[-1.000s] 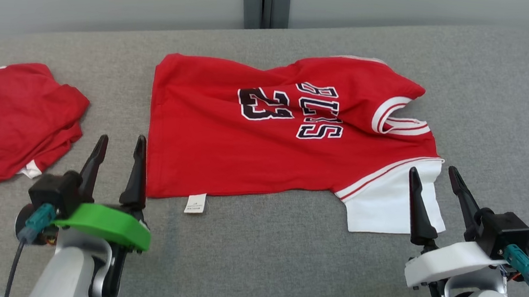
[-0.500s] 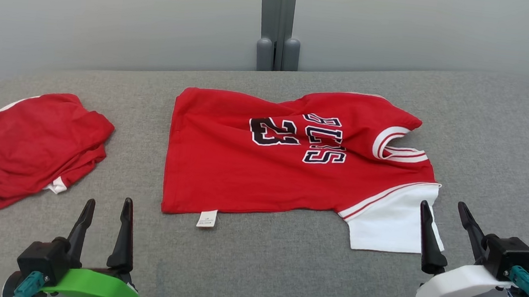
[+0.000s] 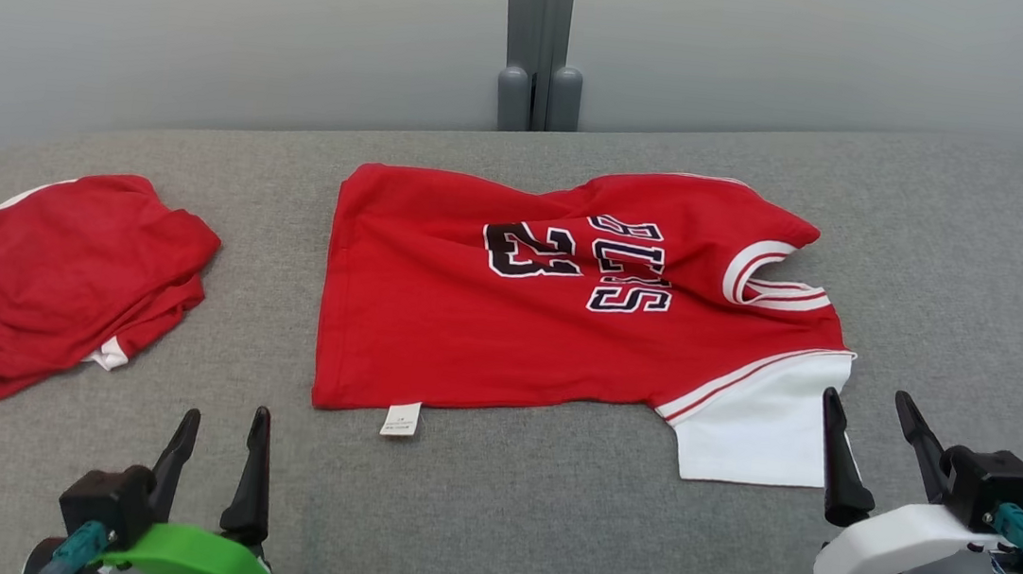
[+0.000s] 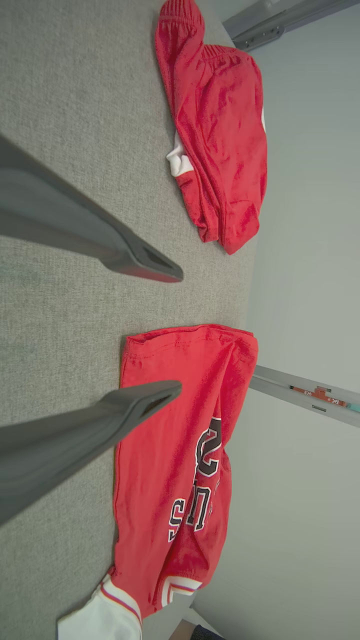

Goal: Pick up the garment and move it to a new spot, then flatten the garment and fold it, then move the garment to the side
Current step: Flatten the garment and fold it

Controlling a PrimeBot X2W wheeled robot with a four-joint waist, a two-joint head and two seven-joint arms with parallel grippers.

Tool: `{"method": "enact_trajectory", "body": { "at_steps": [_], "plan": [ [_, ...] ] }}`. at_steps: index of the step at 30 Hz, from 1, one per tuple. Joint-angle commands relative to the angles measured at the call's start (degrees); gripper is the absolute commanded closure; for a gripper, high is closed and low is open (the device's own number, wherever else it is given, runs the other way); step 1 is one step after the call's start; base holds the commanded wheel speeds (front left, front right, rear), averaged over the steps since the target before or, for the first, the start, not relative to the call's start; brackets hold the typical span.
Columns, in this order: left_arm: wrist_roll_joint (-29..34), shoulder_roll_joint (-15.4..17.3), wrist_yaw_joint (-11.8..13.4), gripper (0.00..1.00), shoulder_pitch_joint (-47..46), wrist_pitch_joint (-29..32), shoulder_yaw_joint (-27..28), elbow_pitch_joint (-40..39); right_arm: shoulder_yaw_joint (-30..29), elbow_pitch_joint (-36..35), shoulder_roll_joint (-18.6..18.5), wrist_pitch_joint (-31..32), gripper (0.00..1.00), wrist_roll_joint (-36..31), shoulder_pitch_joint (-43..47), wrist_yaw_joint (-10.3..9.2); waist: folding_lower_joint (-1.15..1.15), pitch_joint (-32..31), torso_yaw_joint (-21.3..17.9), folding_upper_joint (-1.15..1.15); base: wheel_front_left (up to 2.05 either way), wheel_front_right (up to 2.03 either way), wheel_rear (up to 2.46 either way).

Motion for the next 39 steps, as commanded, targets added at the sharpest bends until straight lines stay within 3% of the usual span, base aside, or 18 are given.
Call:
{"method": "enact_trajectory", "body": {
  "at_steps": [1, 6, 12, 16, 23, 32, 33, 34, 35, 36, 37, 39],
  "plan": [
    [-0.9, 0.1, -0.1, 0.00, -2.5, 1.1, -0.3, 0.7, -0.4, 0.1, -0.1, 1.1, 0.00, 0.3, -0.8, -0.06, 0.00, 0.2, 0.0, 0.00, 0.00, 0.00, 0.00],
    [-1.2, 0.1, 0.2, 0.00, -8.8, 9.2, -2.5, 6.0, -3.9, 2.1, -0.1, 8.6, 0.00, -0.8, -2.7, -0.06, 0.00, 2.3, 0.4, 0.00, 0.00, 0.00, 0.00],
    [-1.8, -0.5, 2.8, 0.00, -17.3, 17.5, -4.1, 13.1, -5.8, 5.5, 0.2, 15.3, 0.00, -2.8, -6.9, -0.06, 0.00, 6.3, 0.2, 0.00, 0.00, 0.00, 0.00],
    [-2.7, -0.8, 4.8, 0.00, -21.4, 19.4, -4.7, 16.6, -6.4, 8.6, 0.5, 17.2, 0.00, -3.3, -9.8, -0.06, 0.00, 9.1, -0.5, 0.00, 0.00, 0.00, 0.00],
    [-4.5, -1.0, 5.7, 0.00, -24.8, 21.3, -7.4, 21.0, -7.8, 15.0, 0.9, 18.6, 0.00, -4.5, -13.4, -0.06, 0.00, 13.0, -1.4, 0.00, 0.00, 0.00, 0.00],
    [-5.6, -1.1, 8.3, 0.00, -25.1, 22.6, -9.4, 25.8, -3.7, 22.9, 1.2, 21.7, 0.00, -2.1, -14.7, -0.02, 0.00, 14.6, -1.3, 0.00, 0.00, 0.00, 0.00],
    [-5.6, -1.1, 8.6, 0.00, -25.2, 23.1, -9.8, 26.4, -3.1, 23.5, 1.3, 21.8, 0.31, -1.9, -14.8, -0.01, 0.00, 14.6, -1.3, 0.00, 0.00, 0.00, 0.00],
    [-5.9, -1.1, 8.6, 0.00, -25.2, 23.4, -10.0, 26.8, -2.7, 23.7, 1.4, 21.7, 0.74, -2.0, -14.8, -0.01, 0.00, 14.7, -1.3, 0.00, 0.00, 0.00, 0.00],
    [-6.1, -1.2, 8.6, 0.18, -25.1, 23.9, -10.4, 27.3, -2.0, 24.0, 1.4, 21.9, 1.00, -2.2, -14.8, 0.05, 0.00, 14.7, -1.3, 0.00, 0.00, 0.00, 0.00],
    [-6.2, -1.2, 8.5, 0.69, -25.1, 24.3, -10.8, 27.8, -1.7, 24.3, 1.4, 22.1, 1.00, -2.1, -14.8, 0.06, 0.00, 14.7, -1.3, 0.00, 0.00, 0.00, 0.00],
    [-6.8, -1.2, 8.0, 1.00, -24.8, 24.6, -11.2, 28.1, -1.6, 24.3, 1.3, 21.7, 1.00, -2.0, -14.8, 0.05, 0.00, 14.7, -1.4, 0.00, 0.00, 0.00, 0.00],
    [-7.7, -1.4, 7.7, 1.00, -24.5, 24.3, -11.7, 27.9, -1.4, 24.1, 1.1, 20.9, 1.00, -1.9, -15.1, 0.00, 0.00, 14.6, -1.4, 0.00, 0.00, 0.00, 0.00]
  ]
}}
